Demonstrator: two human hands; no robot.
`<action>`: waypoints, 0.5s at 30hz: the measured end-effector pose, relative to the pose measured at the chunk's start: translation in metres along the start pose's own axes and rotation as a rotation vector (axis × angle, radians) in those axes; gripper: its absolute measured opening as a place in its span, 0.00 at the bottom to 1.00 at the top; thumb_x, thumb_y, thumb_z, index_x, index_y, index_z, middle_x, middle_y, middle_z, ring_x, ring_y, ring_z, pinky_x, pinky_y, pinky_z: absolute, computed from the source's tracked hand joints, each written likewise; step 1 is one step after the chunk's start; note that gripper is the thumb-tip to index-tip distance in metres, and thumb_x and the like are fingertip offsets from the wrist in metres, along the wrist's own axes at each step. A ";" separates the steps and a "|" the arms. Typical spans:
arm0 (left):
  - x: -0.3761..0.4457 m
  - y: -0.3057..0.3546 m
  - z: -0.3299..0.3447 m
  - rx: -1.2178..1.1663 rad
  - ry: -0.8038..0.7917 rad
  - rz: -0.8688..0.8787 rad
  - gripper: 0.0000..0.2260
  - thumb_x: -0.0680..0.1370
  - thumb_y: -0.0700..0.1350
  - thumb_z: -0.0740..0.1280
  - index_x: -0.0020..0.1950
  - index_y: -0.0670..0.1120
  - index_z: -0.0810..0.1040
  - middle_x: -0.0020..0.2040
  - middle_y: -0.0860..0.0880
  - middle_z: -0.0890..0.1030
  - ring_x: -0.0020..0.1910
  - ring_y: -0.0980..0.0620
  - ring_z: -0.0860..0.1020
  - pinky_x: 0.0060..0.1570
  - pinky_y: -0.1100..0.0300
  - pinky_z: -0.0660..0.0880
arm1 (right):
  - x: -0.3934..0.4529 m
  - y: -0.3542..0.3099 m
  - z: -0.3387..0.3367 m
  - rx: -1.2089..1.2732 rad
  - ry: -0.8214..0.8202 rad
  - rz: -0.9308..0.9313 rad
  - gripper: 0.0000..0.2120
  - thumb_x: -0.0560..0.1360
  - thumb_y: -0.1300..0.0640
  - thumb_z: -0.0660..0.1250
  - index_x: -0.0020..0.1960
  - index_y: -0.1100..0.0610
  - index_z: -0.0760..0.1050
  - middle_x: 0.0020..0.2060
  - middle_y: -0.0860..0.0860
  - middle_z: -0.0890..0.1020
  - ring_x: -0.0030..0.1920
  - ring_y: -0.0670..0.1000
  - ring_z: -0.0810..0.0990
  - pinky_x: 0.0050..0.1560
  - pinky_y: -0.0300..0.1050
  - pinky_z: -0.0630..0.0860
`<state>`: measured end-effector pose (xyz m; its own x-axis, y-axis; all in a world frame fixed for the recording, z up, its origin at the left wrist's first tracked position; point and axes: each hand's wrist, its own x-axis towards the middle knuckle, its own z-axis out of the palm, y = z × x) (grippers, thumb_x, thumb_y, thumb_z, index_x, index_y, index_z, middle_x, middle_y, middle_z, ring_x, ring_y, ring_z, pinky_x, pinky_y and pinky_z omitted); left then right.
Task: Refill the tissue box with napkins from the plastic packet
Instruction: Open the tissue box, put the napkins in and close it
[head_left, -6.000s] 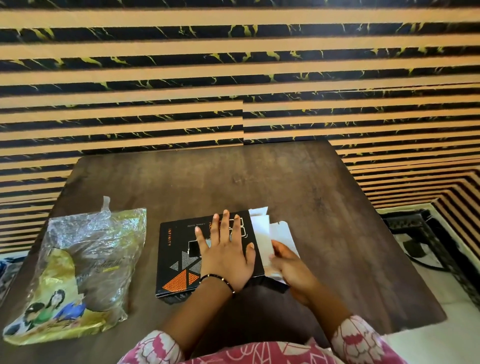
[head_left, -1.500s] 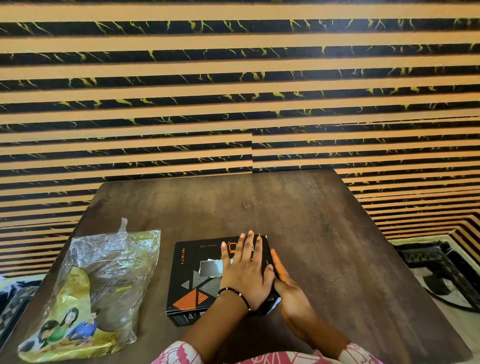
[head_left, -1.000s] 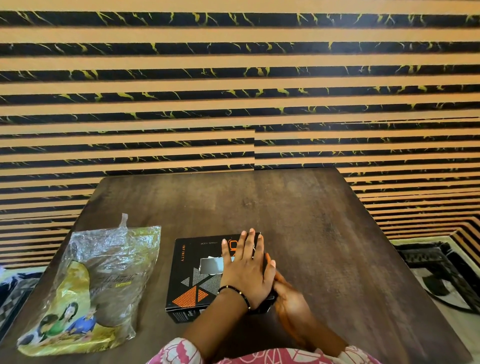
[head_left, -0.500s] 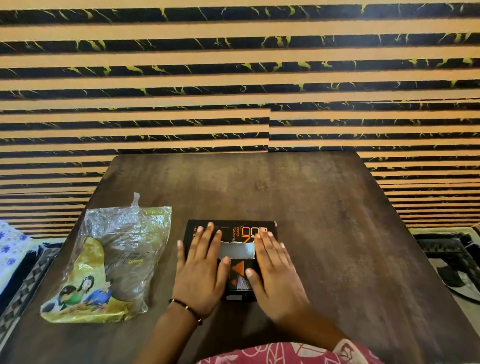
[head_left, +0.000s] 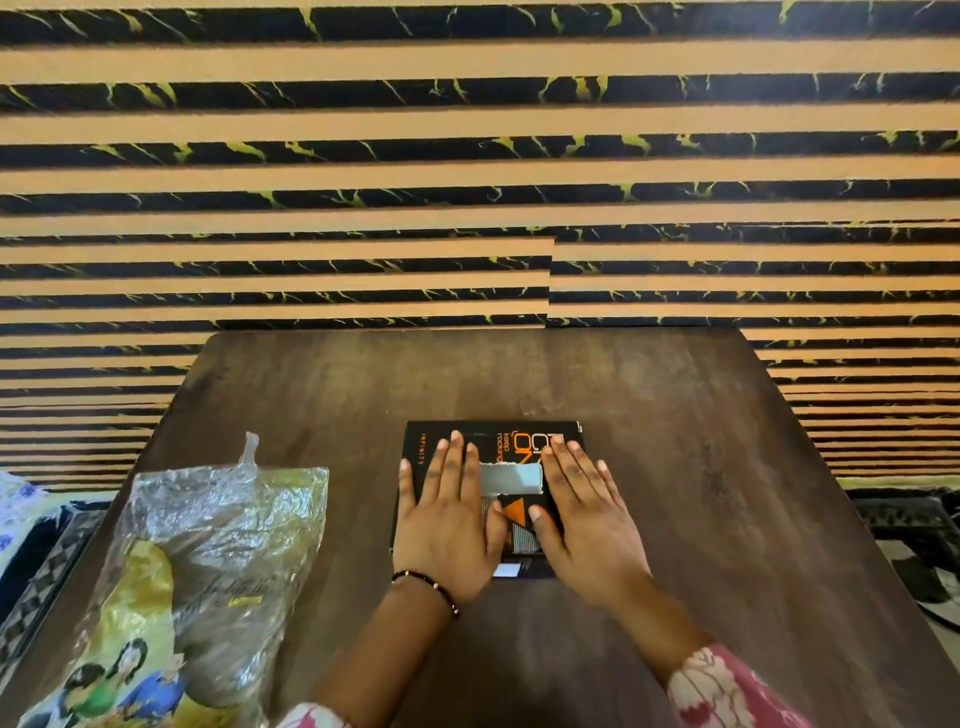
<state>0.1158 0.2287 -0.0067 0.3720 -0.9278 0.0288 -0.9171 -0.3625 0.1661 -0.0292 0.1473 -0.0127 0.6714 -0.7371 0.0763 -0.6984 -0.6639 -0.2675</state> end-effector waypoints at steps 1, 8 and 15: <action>0.014 0.000 -0.001 0.008 -0.006 0.007 0.31 0.74 0.57 0.41 0.75 0.44 0.52 0.77 0.45 0.53 0.76 0.49 0.50 0.71 0.44 0.40 | 0.013 0.005 -0.001 0.012 0.004 -0.010 0.33 0.74 0.41 0.44 0.75 0.55 0.48 0.76 0.51 0.53 0.74 0.46 0.43 0.74 0.44 0.37; 0.113 -0.008 0.000 0.028 -0.007 0.013 0.34 0.71 0.58 0.34 0.75 0.45 0.47 0.78 0.46 0.48 0.76 0.50 0.45 0.72 0.44 0.39 | 0.106 0.036 0.002 0.045 0.016 -0.004 0.34 0.73 0.40 0.42 0.75 0.54 0.47 0.76 0.50 0.51 0.72 0.43 0.40 0.72 0.44 0.38; 0.189 -0.014 0.003 0.001 -0.004 0.023 0.29 0.78 0.56 0.46 0.75 0.44 0.47 0.78 0.46 0.49 0.76 0.49 0.46 0.73 0.43 0.40 | 0.182 0.061 0.006 0.049 0.014 0.011 0.32 0.75 0.41 0.47 0.75 0.53 0.47 0.76 0.49 0.52 0.75 0.46 0.45 0.72 0.44 0.38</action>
<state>0.1986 0.0584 -0.0067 0.3498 -0.9364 0.0289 -0.9257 -0.3407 0.1644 0.0521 -0.0262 -0.0207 0.6598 -0.7464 0.0866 -0.6926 -0.6487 -0.3154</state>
